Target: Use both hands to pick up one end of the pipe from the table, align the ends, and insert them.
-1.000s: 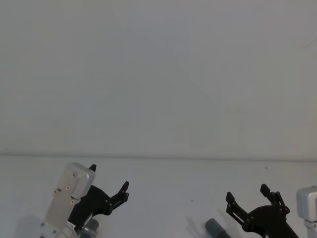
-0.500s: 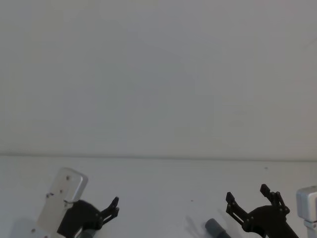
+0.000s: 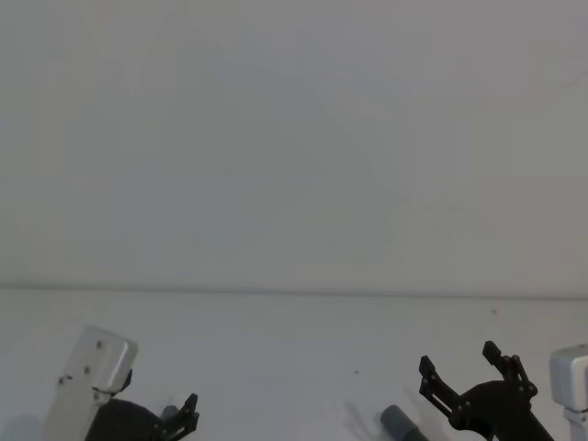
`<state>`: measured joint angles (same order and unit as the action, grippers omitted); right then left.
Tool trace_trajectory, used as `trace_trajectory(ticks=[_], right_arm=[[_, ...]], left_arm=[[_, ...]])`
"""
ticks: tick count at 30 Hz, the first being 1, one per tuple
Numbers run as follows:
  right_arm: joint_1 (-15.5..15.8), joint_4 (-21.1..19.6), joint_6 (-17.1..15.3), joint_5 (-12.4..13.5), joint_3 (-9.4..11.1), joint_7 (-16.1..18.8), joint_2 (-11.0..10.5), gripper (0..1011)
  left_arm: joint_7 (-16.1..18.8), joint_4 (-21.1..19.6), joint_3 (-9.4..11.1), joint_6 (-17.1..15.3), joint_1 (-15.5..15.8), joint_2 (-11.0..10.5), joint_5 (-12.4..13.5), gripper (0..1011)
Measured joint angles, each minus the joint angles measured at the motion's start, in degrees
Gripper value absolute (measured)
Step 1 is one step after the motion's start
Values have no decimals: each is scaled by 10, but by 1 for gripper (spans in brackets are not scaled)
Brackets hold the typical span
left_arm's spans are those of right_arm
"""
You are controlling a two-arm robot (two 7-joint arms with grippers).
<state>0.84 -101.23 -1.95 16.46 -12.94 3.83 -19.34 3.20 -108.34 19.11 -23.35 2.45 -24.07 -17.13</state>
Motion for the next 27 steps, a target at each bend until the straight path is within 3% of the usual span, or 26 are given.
trace_trajectory(ticks=[15, 27], right_arm=[[0, 0, 0, 0, 0, 0, 0, 1001], [0, 0, 0, 0, 0, 0, 0, 1001]], left_arm=[[27, -41, -38, -72, -38, 35, -44, 1001], [45, -54, -46, -134, -39, 56, -57, 1001]])
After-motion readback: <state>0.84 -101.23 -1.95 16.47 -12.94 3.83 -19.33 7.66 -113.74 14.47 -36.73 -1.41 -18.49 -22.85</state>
